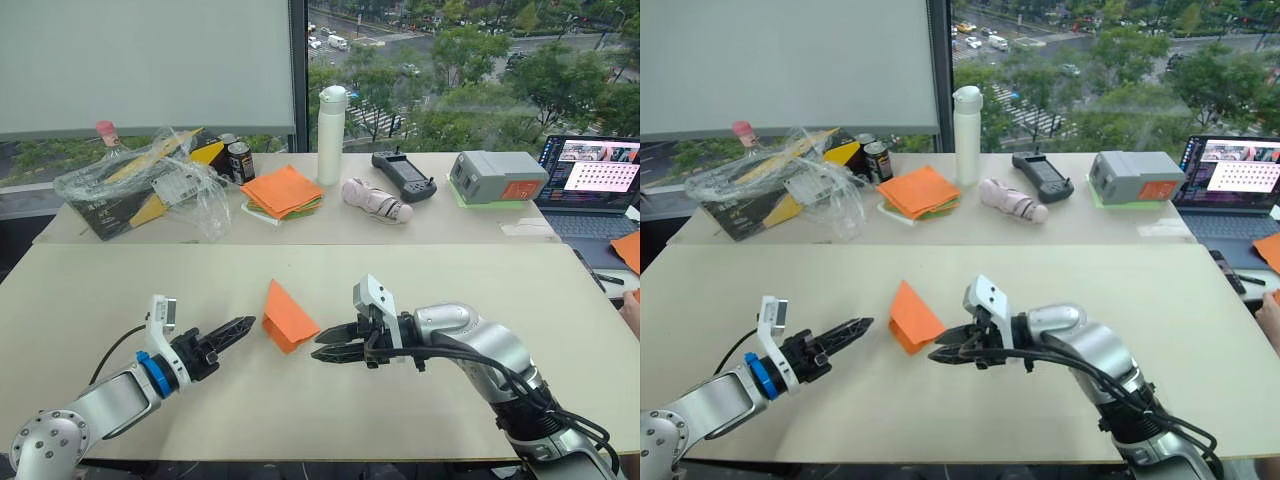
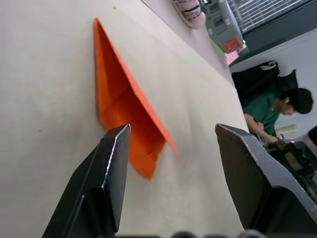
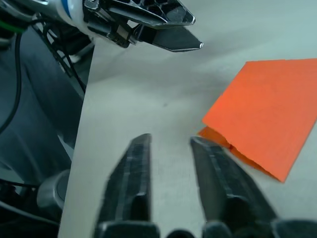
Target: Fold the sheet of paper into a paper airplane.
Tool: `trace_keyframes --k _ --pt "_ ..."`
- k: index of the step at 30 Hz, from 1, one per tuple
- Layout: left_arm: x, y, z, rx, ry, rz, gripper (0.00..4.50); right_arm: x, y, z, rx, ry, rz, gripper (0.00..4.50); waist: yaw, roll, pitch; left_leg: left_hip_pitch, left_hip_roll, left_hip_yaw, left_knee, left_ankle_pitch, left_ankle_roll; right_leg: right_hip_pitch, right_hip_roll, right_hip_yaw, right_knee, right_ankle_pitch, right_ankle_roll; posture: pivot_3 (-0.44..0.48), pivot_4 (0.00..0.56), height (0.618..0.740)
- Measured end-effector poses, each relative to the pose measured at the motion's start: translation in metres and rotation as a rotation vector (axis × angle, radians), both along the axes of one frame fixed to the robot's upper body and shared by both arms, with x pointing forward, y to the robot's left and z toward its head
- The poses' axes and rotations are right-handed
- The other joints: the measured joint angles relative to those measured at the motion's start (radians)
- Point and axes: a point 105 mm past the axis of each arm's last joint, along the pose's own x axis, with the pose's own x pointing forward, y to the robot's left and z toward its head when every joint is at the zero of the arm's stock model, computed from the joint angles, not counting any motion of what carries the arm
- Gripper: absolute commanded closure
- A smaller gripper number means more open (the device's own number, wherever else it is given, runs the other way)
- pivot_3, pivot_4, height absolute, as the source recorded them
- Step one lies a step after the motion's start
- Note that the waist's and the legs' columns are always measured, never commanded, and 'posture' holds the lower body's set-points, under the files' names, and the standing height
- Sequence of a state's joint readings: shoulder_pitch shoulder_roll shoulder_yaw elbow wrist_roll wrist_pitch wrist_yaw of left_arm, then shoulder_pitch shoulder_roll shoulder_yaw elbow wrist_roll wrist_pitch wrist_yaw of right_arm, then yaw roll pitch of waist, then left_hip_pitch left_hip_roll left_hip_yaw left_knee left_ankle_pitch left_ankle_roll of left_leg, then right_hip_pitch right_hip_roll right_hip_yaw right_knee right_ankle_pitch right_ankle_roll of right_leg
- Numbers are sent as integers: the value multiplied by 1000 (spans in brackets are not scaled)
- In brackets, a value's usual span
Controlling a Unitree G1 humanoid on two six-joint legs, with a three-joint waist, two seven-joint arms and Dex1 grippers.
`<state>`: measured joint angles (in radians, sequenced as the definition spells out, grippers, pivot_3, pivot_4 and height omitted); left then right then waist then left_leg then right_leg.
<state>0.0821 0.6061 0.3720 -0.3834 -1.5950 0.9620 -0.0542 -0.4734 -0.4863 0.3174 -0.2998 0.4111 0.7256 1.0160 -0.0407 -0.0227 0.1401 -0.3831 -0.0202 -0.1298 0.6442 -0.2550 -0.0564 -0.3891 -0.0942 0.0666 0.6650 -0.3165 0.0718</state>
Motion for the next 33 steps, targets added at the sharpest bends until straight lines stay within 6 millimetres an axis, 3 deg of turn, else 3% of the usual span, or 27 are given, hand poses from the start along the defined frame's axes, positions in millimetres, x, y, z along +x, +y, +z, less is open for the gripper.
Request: trace_keyframes --k 5,12,24,33 --pt "-2 6 4 25 -31 -24 1604 19 18 -3 25 -183 -73 2252 -3 0 0 0 0 0 0 0 0 0 0 0 0 0 0 0 150 740" --pt "-2 20 -3 43 -22 8 1604 39 24 -15 -42 -420 -86 2252 -3 0 0 0 0 0 0 0 0 0 0 0 0 0 0 0 150 740" --pt "-8 25 -12 25 -4 40 1604 30 22 -24 -71 -428 39 2252 -3 0 0 0 1 0 -1 0 0 0 0 0 0 0 0 0 150 740" --pt "-7 25 -12 15 -10 49 1604 35 23 -37 -111 -476 35 2252 -3 0 0 1 1 0 -1 0 0 0 0 0 0 0 0 0 150 740"
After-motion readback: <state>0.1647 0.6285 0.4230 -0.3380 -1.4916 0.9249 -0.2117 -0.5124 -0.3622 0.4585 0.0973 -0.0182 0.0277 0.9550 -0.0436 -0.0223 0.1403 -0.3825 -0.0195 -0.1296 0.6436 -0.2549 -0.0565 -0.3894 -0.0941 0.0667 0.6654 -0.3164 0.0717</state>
